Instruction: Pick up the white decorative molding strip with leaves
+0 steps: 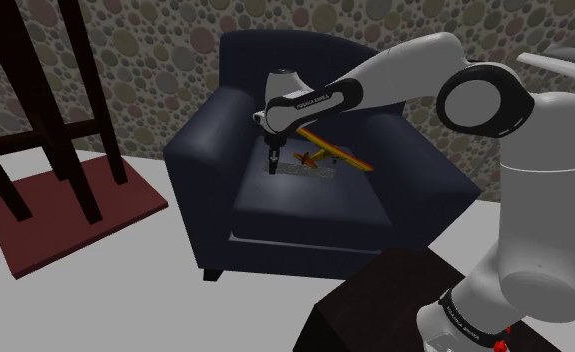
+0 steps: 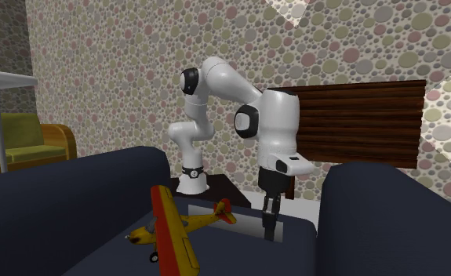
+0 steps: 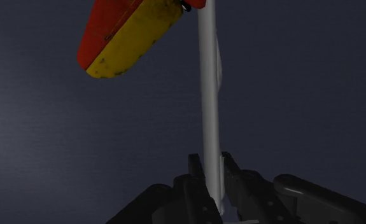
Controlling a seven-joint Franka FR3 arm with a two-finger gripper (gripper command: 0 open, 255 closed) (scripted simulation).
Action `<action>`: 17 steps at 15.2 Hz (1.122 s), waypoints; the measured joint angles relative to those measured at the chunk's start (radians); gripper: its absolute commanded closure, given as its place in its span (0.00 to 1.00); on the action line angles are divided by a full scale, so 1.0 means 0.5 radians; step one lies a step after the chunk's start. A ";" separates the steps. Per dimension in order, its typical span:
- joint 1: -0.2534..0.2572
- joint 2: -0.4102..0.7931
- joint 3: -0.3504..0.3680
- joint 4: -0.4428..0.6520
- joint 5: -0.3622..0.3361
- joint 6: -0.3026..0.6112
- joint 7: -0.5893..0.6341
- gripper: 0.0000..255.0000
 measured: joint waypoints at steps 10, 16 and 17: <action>-0.002 -0.034 0.001 0.001 0.003 -0.034 -0.005 1.00; -0.002 -0.106 0.006 0.053 0.011 -0.159 -0.013 1.00; -0.005 -0.116 0.005 0.063 0.013 -0.178 -0.018 1.00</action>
